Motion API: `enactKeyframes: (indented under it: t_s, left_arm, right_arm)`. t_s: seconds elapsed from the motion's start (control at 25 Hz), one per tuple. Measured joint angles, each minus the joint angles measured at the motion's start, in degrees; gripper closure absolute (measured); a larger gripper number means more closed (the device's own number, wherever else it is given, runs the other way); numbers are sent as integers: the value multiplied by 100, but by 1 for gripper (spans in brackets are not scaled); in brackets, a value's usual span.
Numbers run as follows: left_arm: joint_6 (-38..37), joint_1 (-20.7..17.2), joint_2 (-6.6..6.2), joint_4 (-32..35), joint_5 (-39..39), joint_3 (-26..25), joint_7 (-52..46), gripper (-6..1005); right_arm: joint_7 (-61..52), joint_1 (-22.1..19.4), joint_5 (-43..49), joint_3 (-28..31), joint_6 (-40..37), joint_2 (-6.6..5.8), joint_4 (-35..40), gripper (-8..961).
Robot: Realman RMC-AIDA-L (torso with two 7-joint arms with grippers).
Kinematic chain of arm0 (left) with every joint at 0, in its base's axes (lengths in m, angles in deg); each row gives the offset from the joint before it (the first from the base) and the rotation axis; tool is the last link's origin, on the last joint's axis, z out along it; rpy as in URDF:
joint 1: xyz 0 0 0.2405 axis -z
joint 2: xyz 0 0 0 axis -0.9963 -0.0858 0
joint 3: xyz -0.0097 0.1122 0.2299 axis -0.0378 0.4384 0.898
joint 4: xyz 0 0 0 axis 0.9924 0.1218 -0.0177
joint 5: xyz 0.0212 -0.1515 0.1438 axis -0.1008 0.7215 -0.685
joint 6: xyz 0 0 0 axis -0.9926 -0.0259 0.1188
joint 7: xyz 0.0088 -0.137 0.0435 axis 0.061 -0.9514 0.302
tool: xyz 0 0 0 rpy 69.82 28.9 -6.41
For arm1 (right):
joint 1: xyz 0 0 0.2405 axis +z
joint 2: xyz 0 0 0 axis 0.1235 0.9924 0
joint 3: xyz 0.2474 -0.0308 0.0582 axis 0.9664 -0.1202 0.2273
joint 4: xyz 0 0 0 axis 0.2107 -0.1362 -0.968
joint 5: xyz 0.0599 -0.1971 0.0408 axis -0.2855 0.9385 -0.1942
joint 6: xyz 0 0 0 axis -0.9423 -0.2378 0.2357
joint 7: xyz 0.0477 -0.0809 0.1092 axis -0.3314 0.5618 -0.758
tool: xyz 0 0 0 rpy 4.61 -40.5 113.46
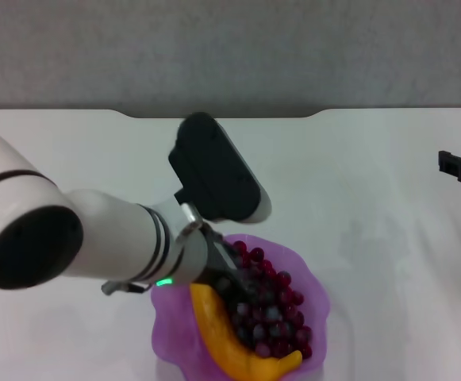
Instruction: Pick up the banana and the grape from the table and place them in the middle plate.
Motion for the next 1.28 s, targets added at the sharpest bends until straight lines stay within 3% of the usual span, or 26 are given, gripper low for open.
enactKeyframes:
  t_s: [0.12,0.28,0.56,0.76,0.96,1.12,1.28]
  left_arm:
    - [-195,-122,-16,-101,-147,-193,20,532]
    - [-968,-527,-13,-249,-609,-617,84,366]
    - [-2245,-986,-15,-230,-725,-1590,134,138]
    - [-3723,-1550,-8,-201,-682,-1944,152,140]
    - [-5474,-2091,-11,74,-313,-1911,97,142]
    - [-6531,-2295,-31,442,254,-1796,86,143]
    - [-6937,-2318,-82,742,479,-1712,-219,145]
  right_arm:
    - [0,0,5,0,0,0,0,299]
    - [0,0,6,1,0,0,1,299]
    - [0,0,7,2,-2,0,1,299]
    - [-10,0,6,44,-86,13,1,299]
    - [-60,-14,-63,61,-346,28,-7,299]
    - [-98,-103,-179,41,-658,43,-13,299]
    - [-127,-231,-311,-28,-1219,46,-95,299]
